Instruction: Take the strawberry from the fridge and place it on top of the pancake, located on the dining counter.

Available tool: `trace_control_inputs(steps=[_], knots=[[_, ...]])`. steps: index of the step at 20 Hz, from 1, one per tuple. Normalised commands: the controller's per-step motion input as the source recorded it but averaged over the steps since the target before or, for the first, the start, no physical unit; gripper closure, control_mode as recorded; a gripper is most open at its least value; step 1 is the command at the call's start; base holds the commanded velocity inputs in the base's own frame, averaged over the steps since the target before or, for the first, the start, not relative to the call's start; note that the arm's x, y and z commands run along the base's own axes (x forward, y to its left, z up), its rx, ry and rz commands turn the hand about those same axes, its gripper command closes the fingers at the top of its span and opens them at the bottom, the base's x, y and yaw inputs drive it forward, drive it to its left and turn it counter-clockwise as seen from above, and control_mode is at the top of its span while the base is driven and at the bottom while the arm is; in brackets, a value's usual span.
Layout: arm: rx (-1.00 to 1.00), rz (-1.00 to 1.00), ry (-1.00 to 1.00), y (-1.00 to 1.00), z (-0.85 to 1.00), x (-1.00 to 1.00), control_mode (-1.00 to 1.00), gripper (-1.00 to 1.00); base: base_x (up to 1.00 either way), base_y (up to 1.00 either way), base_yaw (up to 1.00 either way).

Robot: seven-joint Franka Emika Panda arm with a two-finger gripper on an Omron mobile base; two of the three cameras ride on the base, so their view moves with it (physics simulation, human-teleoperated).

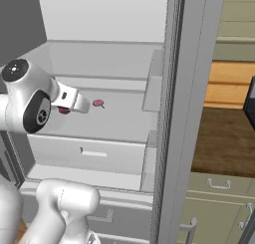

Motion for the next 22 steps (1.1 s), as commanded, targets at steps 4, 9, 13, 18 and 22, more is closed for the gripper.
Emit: trace_control_inputs(steps=[4, 9, 13, 18, 22], knots=[[-0.01, 0.02, 0.02, 0.00, -0.89, -0.17, -1.00, 1.00, 0.00, 0.00, 0.00], [-0.02, 0.01, 0.00, 0.00, -0.70, -0.04, -1.00, 1.00, 0.00, 0.00, 0.00], [0.00, 0.00, -0.01, 0.00, -0.24, 0.00, -1.00, 1.00, 0.00, 0.00, 0.00], [0.00, 0.00, 0.00, 0.00, 0.00, 0.00, -1.00, 1.00, 0.00, 0.00, 0.00], [0.00, 0.00, 0.00, 0.00, 0.00, 0.00, -1.00, 1.00, 0.00, 0.00, 0.00]])
